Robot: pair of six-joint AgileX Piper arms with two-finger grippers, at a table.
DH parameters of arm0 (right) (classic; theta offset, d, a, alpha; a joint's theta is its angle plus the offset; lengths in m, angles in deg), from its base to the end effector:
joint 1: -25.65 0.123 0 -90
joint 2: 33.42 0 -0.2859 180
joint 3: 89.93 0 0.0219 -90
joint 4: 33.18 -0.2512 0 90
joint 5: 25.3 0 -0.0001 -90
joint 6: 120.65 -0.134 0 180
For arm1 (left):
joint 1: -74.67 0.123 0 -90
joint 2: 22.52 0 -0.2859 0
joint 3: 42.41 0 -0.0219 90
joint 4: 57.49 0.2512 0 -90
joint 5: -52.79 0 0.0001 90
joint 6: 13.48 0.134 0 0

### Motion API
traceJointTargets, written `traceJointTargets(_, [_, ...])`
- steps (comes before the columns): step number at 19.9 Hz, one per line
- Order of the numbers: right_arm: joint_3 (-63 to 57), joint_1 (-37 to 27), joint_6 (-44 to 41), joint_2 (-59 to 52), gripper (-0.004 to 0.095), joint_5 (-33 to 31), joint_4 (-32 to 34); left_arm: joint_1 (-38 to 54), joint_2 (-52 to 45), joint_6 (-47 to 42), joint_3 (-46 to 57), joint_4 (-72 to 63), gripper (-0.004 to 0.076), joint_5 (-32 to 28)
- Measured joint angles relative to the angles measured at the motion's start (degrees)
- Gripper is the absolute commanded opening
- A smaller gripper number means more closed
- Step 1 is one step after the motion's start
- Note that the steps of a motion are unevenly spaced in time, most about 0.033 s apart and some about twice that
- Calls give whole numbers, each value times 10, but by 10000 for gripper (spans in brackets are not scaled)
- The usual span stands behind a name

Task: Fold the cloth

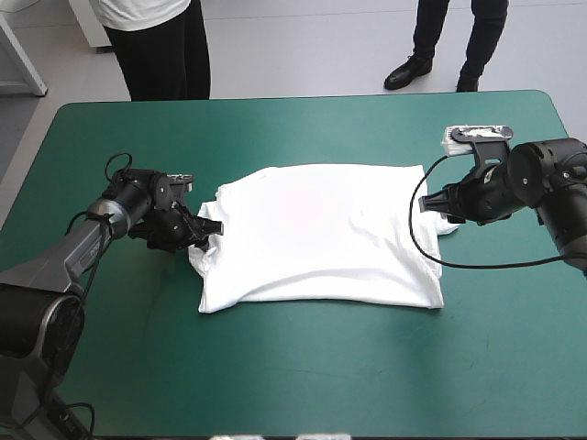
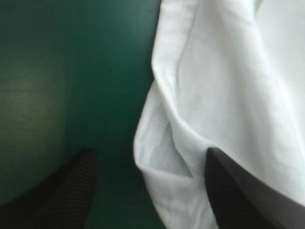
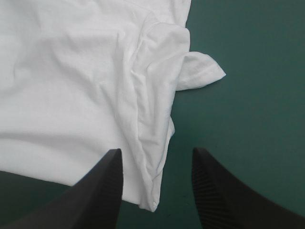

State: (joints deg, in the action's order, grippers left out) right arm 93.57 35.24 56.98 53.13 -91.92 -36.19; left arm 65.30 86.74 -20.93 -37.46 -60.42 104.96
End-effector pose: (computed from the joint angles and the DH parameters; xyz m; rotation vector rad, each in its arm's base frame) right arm 0.2918 0.0559 0.3450 -0.1546 2.6124 0.1440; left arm 0.3582 -0.0646 0.1797 0.0101 2.9107 -0.1144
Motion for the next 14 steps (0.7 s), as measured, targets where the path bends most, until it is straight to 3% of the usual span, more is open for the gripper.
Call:
traceJointTargets(2, [0, 0, 0, 0, 418, 0, 0, 0, 16, 1, -4, -1, 391, 1])
traceJointTargets(4, [0, 0, 0, 0, 418, 0, 1, 0, 19, 1, -6, 5, 204, 2])
traceJointTargets(5, [0, 0, 0, 0, 414, 0, 2, 0, 20, 1, -6, 7, 42, 1])
traceJointTargets(6, [0, 0, 0, 0, 414, 0, 4, 0, 20, 1, -6, 6, -6, -4])
traceJointTargets(14, [0, 0, 0, 0, 414, 0, 8, -33, 15, 15, -20, 0, -10, -9])
